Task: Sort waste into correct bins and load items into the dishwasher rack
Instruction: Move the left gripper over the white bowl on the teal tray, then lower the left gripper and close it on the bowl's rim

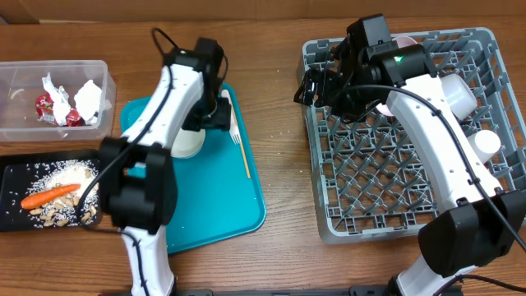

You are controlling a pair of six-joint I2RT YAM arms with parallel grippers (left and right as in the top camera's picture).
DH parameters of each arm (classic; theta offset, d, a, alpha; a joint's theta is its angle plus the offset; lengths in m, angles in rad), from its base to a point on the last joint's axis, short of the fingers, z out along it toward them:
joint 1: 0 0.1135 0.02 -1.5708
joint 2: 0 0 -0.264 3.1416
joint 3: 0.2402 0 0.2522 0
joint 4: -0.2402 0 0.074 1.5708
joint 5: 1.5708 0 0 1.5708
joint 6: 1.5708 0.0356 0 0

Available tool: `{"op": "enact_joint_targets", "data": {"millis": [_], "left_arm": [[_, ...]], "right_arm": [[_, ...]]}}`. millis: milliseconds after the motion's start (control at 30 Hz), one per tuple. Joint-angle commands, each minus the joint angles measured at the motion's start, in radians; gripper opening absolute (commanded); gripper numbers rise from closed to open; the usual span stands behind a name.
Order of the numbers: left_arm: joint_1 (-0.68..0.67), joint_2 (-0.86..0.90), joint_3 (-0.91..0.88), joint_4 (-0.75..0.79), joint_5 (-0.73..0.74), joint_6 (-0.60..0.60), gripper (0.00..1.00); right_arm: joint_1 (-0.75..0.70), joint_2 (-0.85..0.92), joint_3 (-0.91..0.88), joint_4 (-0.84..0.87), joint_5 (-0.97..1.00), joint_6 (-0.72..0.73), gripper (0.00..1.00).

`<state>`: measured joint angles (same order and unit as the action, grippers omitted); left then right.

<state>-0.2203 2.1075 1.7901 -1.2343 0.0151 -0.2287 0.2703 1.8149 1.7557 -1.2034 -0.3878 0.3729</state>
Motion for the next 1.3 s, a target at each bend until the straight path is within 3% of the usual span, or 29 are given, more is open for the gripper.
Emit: {"op": "enact_joint_targets", "data": {"millis": [0,167,333,500,933,1167,1267], "left_arm": [[0.039,-0.104,0.014,-0.009,-0.019,-0.012,0.71],[0.139,-0.154,0.014,-0.037,-0.086,-0.082,0.83],[0.279,-0.134,0.013,-0.077,-0.084,-0.153,0.82],[0.362,-0.087,0.012,-0.108,-0.068,-0.152,0.82],[0.361,0.055,0.012,-0.066,-0.031,-0.132,0.75],[0.357,0.107,0.012,-0.039,0.005,-0.099,0.73],[0.356,0.113,0.012,-0.029,0.011,-0.096,0.66]], "right_arm": [[0.004,-0.032,0.031,0.005,0.006,-0.002,1.00],[0.004,-0.032,0.031,0.000,0.006,-0.002,1.00],[0.005,-0.032,0.031,-0.010,0.005,-0.002,1.00],[0.021,-0.029,0.029,-0.006,0.002,-0.001,1.00],[0.190,0.006,0.028,0.076,0.032,0.002,1.00],[0.213,0.006,0.028,0.125,0.031,0.003,1.00],[0.213,0.006,0.028,0.129,0.031,0.002,1.00]]}}
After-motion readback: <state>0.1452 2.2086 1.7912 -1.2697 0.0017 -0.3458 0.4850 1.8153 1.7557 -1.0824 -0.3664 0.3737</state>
